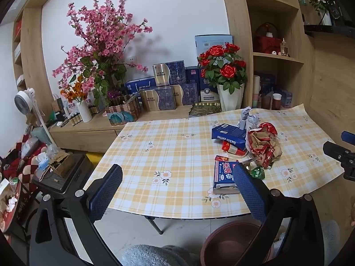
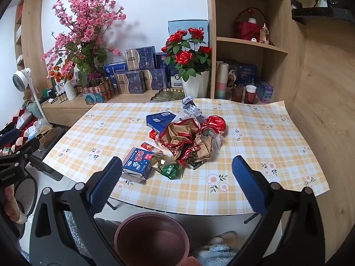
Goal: Collect trash
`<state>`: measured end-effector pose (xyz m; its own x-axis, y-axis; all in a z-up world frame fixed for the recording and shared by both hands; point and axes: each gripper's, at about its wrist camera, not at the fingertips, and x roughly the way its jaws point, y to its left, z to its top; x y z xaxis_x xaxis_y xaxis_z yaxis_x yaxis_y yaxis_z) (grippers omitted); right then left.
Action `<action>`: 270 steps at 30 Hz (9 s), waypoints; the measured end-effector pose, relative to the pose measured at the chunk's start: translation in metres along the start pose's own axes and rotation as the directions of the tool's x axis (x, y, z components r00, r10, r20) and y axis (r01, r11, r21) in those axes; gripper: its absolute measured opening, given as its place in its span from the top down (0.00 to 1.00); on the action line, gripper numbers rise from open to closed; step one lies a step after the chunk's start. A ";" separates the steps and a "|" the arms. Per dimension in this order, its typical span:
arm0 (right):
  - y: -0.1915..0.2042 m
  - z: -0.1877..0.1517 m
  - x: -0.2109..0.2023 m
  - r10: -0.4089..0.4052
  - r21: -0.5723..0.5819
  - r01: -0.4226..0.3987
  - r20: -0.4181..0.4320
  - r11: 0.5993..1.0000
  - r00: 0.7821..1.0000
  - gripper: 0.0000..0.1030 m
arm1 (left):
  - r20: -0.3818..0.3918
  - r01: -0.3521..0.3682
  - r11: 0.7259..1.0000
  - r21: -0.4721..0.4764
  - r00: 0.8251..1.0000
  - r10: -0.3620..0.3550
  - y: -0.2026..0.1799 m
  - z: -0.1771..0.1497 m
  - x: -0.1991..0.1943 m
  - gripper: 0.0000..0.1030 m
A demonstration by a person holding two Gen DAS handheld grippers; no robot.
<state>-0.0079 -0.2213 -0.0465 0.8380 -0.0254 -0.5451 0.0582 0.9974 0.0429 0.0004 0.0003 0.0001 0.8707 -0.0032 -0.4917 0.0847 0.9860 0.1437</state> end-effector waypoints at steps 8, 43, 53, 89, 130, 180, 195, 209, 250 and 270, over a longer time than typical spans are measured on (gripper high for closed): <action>-0.002 0.001 0.000 0.001 0.000 -0.001 0.000 1.000 1.000 0.05 | 0.000 0.001 1.000 -0.001 1.000 -0.001 0.000 0.000 0.000 0.05; -0.006 0.002 -0.002 0.002 0.001 -0.002 -0.003 1.000 1.000 0.05 | 0.000 0.006 1.000 -0.008 1.000 -0.006 -0.006 -0.005 0.002 0.05; -0.004 0.006 -0.006 0.002 0.001 -0.002 -0.006 1.000 1.000 0.05 | 0.013 0.027 1.000 -0.011 1.000 -0.027 -0.016 -0.007 0.009 0.05; -0.053 -0.034 0.083 -0.102 0.127 0.117 -0.119 0.985 0.988 0.05 | -0.120 0.258 0.966 -0.023 0.958 -0.259 -0.034 -0.044 0.125 0.05; -0.029 -0.007 0.224 0.011 -0.339 -0.044 -0.098 0.940 0.995 0.06 | -0.372 0.328 0.934 -0.145 0.856 -0.359 -0.061 -0.067 0.284 0.26; -0.058 0.021 0.151 0.115 -0.145 -0.109 0.034 0.983 0.993 0.27 | -0.199 0.370 0.920 -0.130 0.899 -0.390 -0.032 -0.060 0.183 0.26; -0.014 -0.114 0.057 0.188 -0.073 -0.195 -0.097 0.978 0.977 0.27 | -0.191 0.418 0.905 -0.076 0.885 -0.424 -0.027 -0.121 0.104 0.26; 0.055 -0.210 0.130 0.244 -0.106 -0.318 -0.432 0.942 0.868 0.26 | -0.161 0.374 0.924 -0.074 0.910 -0.381 -0.021 -0.159 0.100 0.26; 0.005 -0.197 0.120 0.194 0.069 -0.182 -0.287 0.981 0.938 0.06 | -0.262 0.435 0.898 -0.067 0.861 -0.436 -0.044 -0.186 0.129 0.26; -0.029 -0.194 0.104 0.085 0.164 -0.056 -0.176 0.985 0.981 0.06 | -0.450 0.535 0.842 0.069 0.770 -0.453 -0.097 -0.210 0.151 0.19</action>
<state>-0.0275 -0.2397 -0.2665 0.7312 0.0718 -0.6783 0.0993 0.9727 0.2100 0.0223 -0.0607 -0.2686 0.4140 -0.3738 -0.8300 0.5706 0.8170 -0.0833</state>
